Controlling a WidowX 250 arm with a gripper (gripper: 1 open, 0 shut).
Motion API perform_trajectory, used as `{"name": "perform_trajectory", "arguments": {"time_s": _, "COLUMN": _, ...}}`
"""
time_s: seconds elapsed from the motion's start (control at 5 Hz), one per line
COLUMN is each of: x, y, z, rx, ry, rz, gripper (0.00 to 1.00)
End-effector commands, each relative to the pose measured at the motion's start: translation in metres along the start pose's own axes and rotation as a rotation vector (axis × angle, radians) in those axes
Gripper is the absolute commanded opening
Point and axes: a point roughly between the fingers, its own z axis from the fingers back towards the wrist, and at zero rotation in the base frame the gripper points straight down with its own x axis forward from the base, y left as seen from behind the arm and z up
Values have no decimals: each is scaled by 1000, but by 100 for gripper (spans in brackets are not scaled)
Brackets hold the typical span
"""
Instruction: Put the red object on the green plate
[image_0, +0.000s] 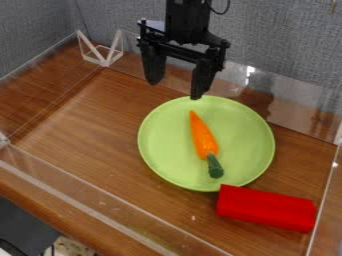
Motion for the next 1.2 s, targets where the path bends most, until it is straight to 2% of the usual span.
{"name": "perform_trajectory", "arguments": {"time_s": 0.0, "x": -15, "y": -17, "z": -13, "rx": -1, "ry": 5, "rz": -198, "gripper": 100}}
{"name": "perform_trajectory", "arguments": {"time_s": 0.2, "x": -36, "y": -38, "z": -30, "rx": -2, "ry": -12, "rz": -415, "gripper": 100}}
{"name": "perform_trajectory", "arguments": {"time_s": 0.4, "x": -51, "y": -58, "z": -43, "rx": 19, "ry": -73, "rz": -560, "gripper": 100}}
{"name": "perform_trajectory", "arguments": {"time_s": 0.6, "x": -59, "y": -76, "z": -55, "rx": 32, "ry": -139, "rz": -680, "gripper": 100}}
{"name": "perform_trajectory", "arguments": {"time_s": 0.8, "x": -63, "y": -91, "z": -70, "rx": 56, "ry": -206, "rz": -746, "gripper": 100}}
{"name": "perform_trajectory", "arguments": {"time_s": 1.0, "x": -63, "y": -97, "z": -83, "rx": 96, "ry": -276, "rz": -772, "gripper": 100}}
